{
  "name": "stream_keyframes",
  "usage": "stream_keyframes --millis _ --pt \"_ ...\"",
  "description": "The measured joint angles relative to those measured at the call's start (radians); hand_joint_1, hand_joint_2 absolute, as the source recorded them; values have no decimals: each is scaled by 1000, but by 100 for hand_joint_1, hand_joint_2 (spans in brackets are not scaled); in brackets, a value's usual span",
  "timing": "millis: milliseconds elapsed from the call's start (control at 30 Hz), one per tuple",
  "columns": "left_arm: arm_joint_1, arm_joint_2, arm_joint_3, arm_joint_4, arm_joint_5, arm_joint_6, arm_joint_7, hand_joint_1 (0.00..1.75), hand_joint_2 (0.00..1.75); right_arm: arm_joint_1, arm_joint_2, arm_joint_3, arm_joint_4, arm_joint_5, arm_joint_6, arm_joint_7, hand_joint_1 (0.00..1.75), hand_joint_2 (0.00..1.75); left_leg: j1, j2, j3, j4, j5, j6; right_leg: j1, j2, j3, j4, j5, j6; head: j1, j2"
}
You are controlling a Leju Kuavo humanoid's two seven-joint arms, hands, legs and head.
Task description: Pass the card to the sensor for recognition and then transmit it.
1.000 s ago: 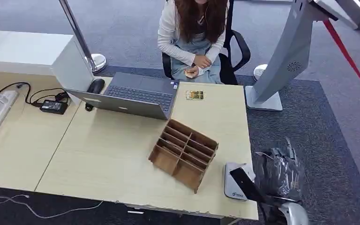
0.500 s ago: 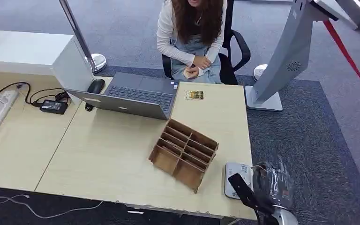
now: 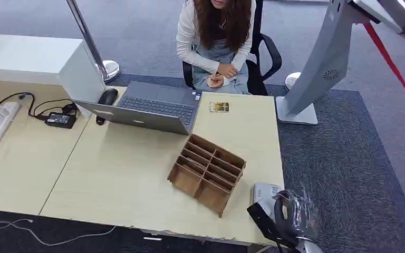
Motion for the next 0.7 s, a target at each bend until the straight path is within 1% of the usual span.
stream_keyframes --millis 333,700 --pt "-2 0 -1 1 16 4 0 0 0 -6 16 28 32 -14 -12 -7 175 175 0 0 0 0 0 0 0 0 0 0 0 0 0 0" --pt "-2 -1 -8 1 27 10 0 0 0 -15 18 46 55 -27 -26 -13 175 175 0 0 0 0 0 0 0 0 0 0 0 0 0 0"
